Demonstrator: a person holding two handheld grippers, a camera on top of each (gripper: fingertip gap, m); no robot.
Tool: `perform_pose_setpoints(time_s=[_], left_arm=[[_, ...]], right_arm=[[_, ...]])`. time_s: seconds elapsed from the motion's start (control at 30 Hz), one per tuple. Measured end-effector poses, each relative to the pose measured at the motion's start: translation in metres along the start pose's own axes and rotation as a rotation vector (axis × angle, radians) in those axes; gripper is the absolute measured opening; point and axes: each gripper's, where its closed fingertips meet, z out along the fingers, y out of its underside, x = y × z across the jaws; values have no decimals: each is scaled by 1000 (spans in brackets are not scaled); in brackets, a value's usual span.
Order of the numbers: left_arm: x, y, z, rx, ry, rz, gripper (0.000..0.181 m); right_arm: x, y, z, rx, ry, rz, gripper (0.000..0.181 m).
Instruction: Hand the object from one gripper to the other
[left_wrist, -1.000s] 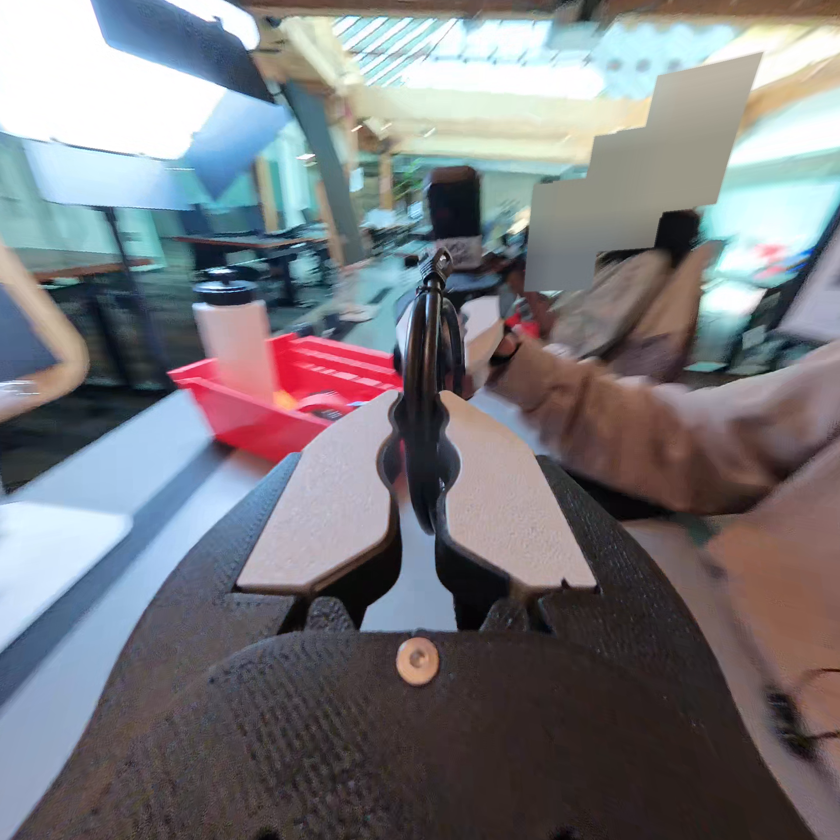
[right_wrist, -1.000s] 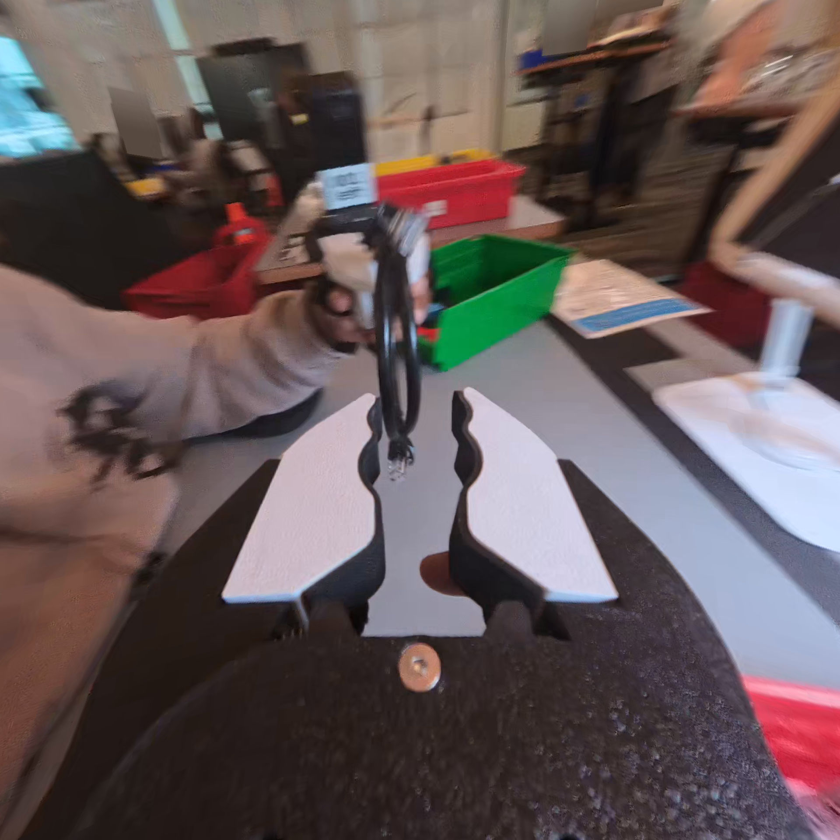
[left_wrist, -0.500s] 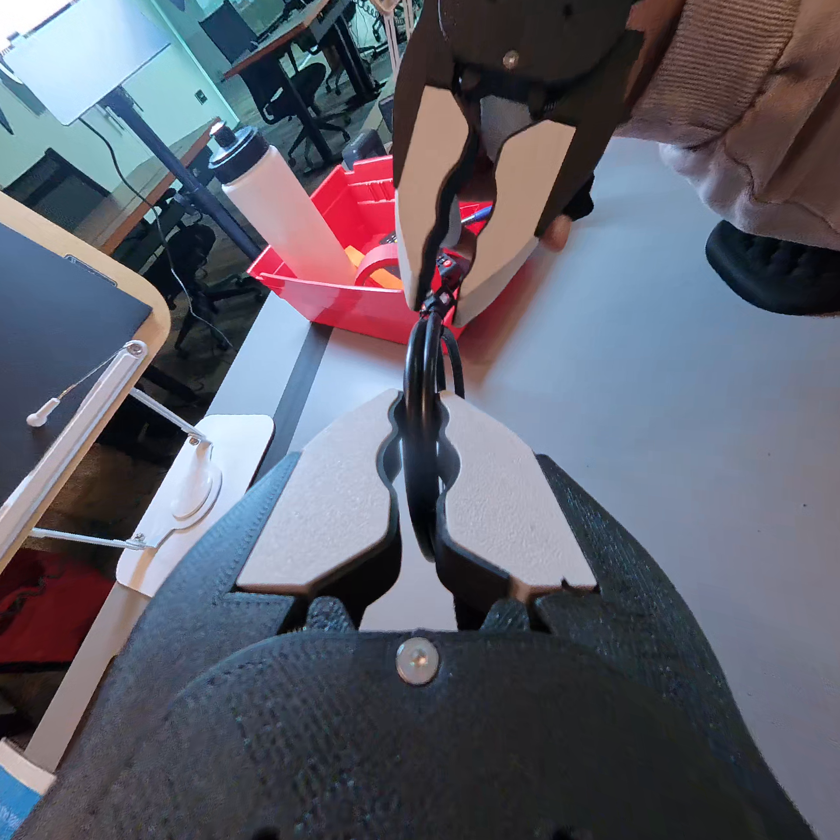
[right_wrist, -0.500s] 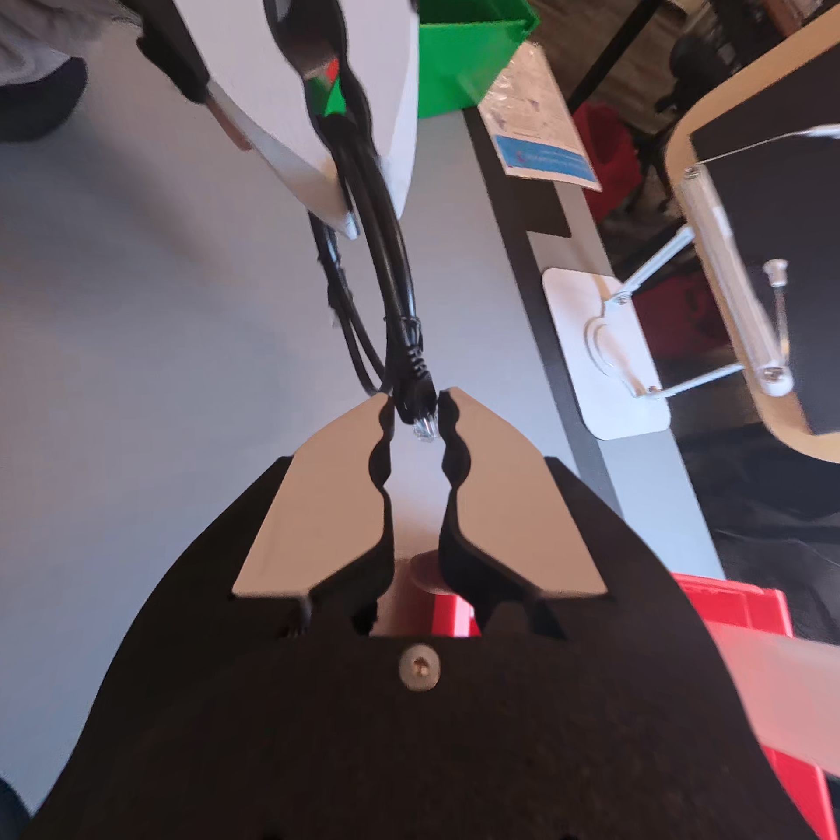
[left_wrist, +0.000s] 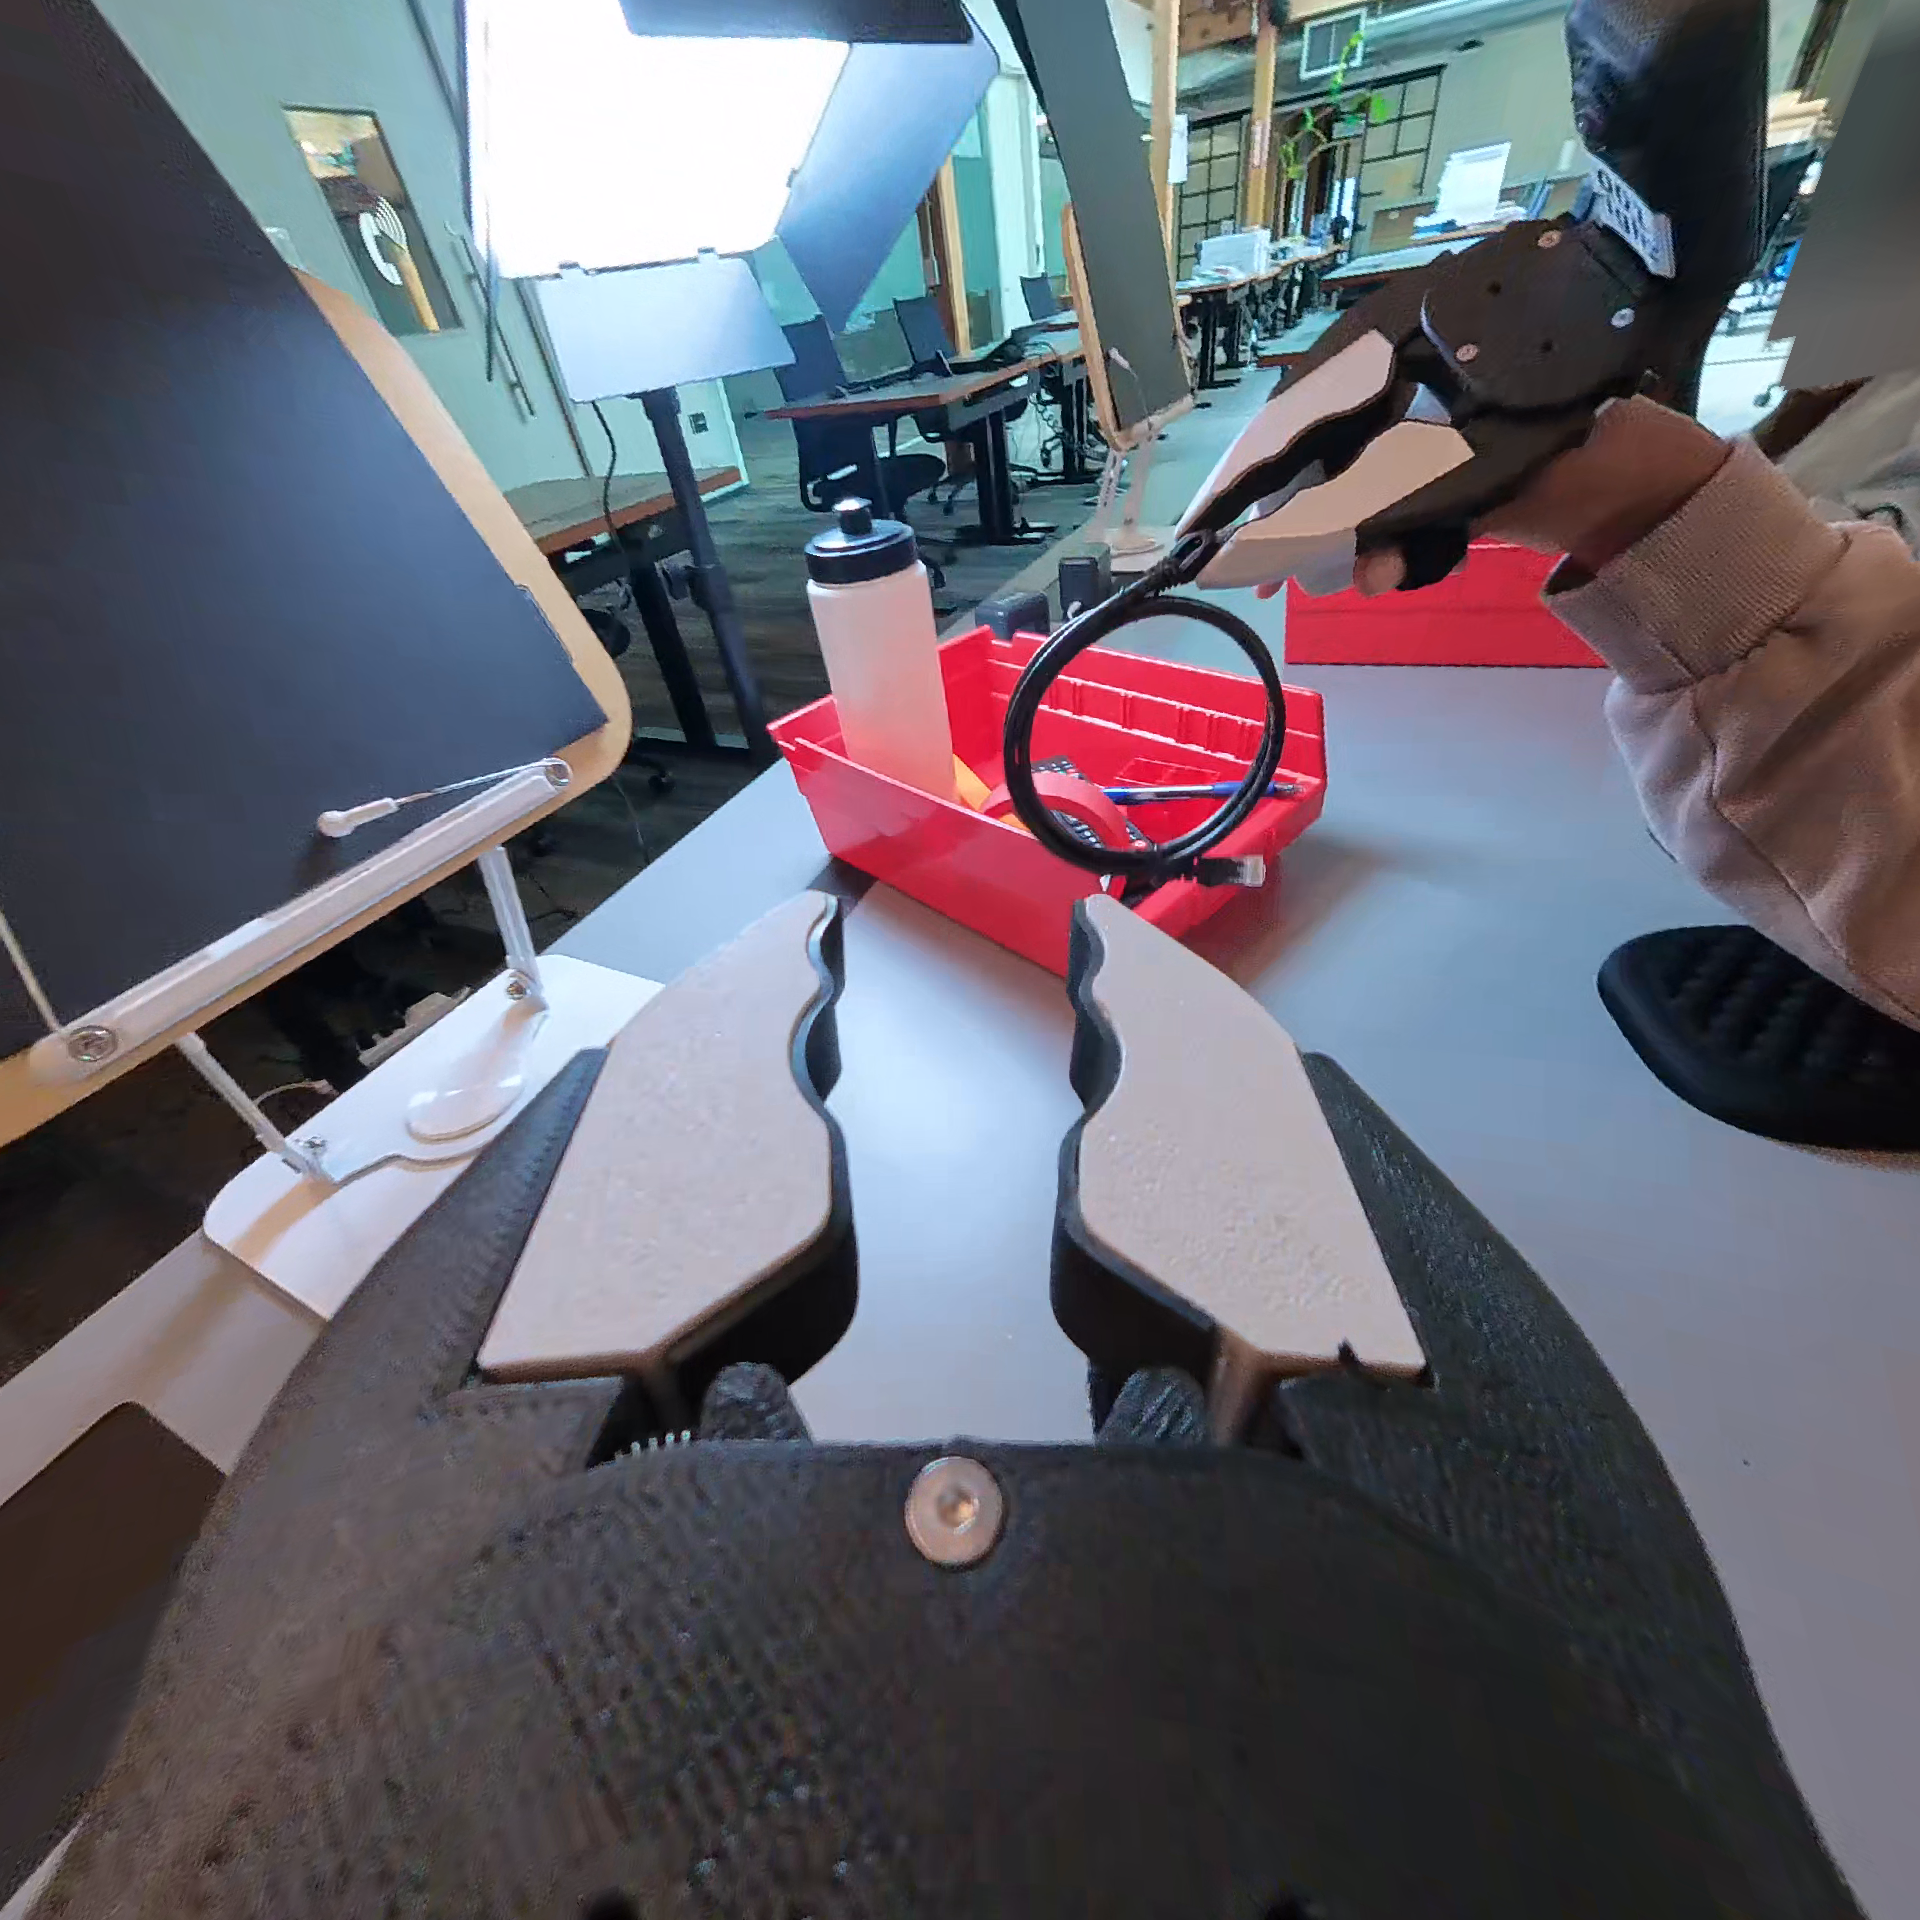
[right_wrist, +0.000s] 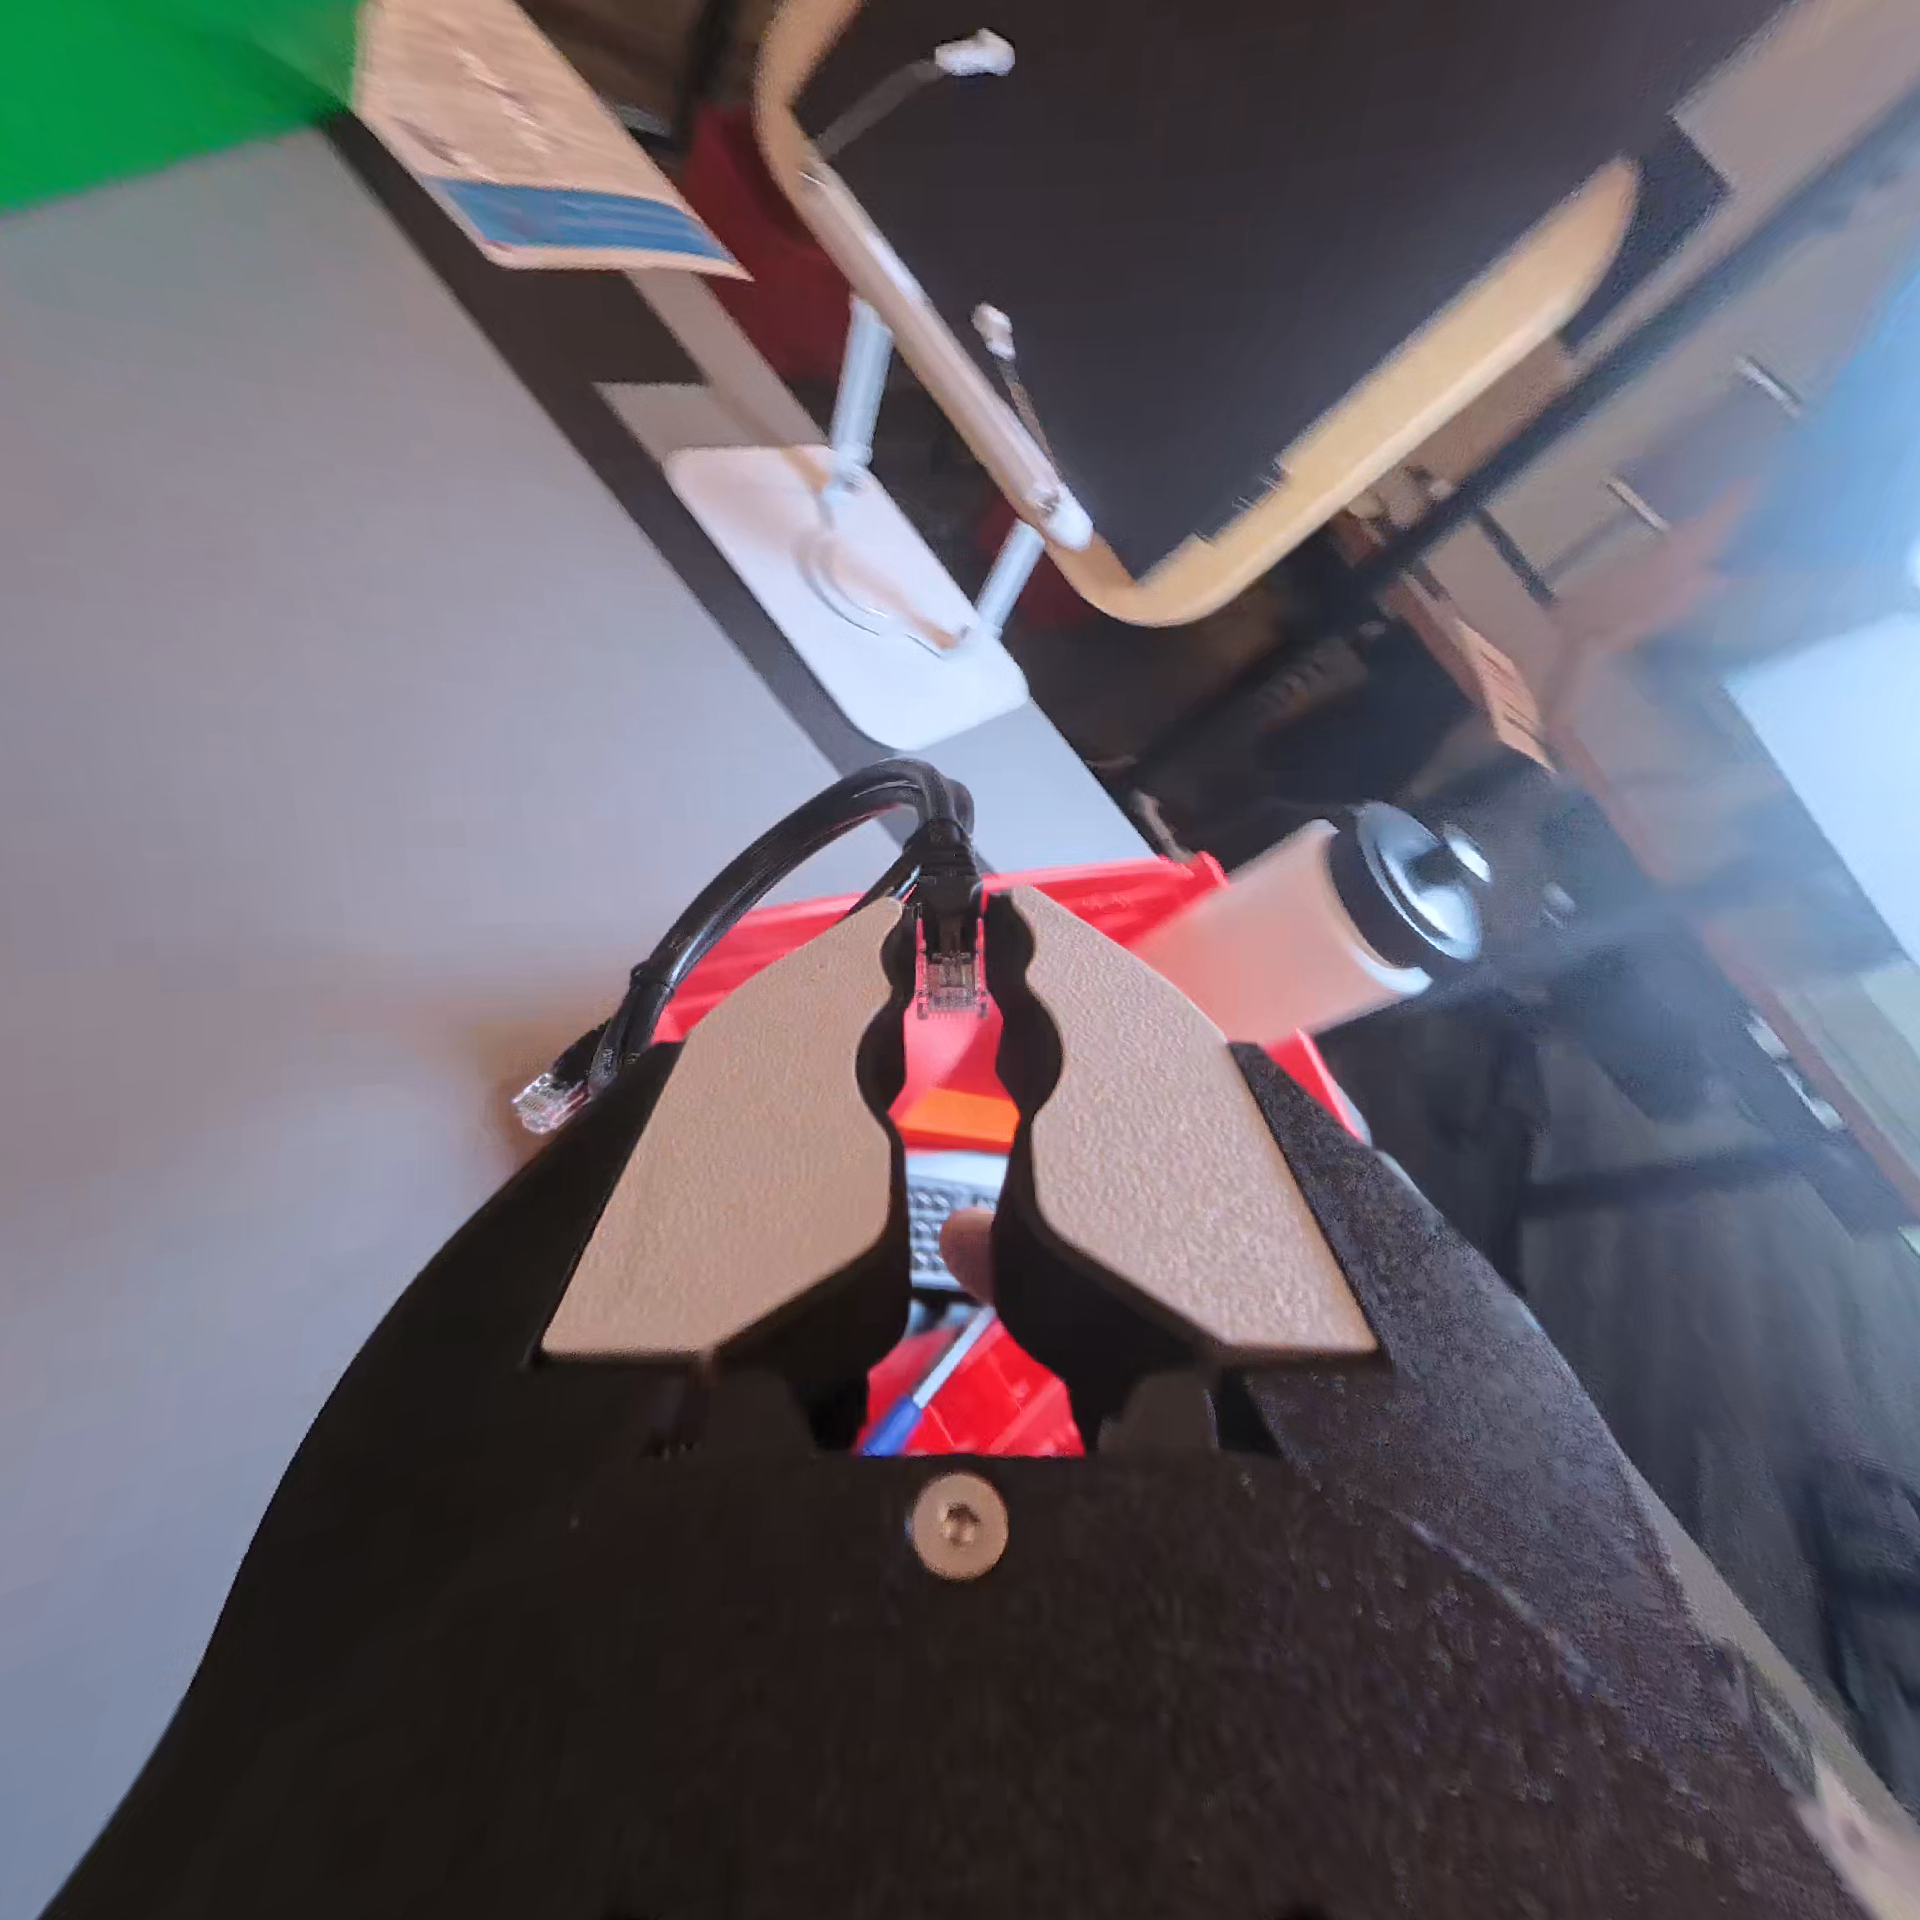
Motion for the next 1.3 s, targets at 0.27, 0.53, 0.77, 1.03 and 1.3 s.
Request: perform_pose_setpoints(time_s=[0.27, 0.53, 0.77, 1.03, 1.3], left_arm=[[-16, -1, -6, 13, -73, 10, 36], [-26, 1, -10, 10, -106, 5, 34], [-38, 4, -15, -1, -142, -2, 34], [-62, 1, -36, -16, -236, -60, 39], [-125, 5, -108, -86, -482, -91, 51]], right_arm=[[91, 61, -16, -82, 427, 147, 12], [115, 122, 31, -138, 564, 327, 11], [113, 173, 35, -326, 540, 356, 41], [126, 128, 2, -73, 519, 498, 47], [111, 49, -14, 158, 431, 486, 47]])
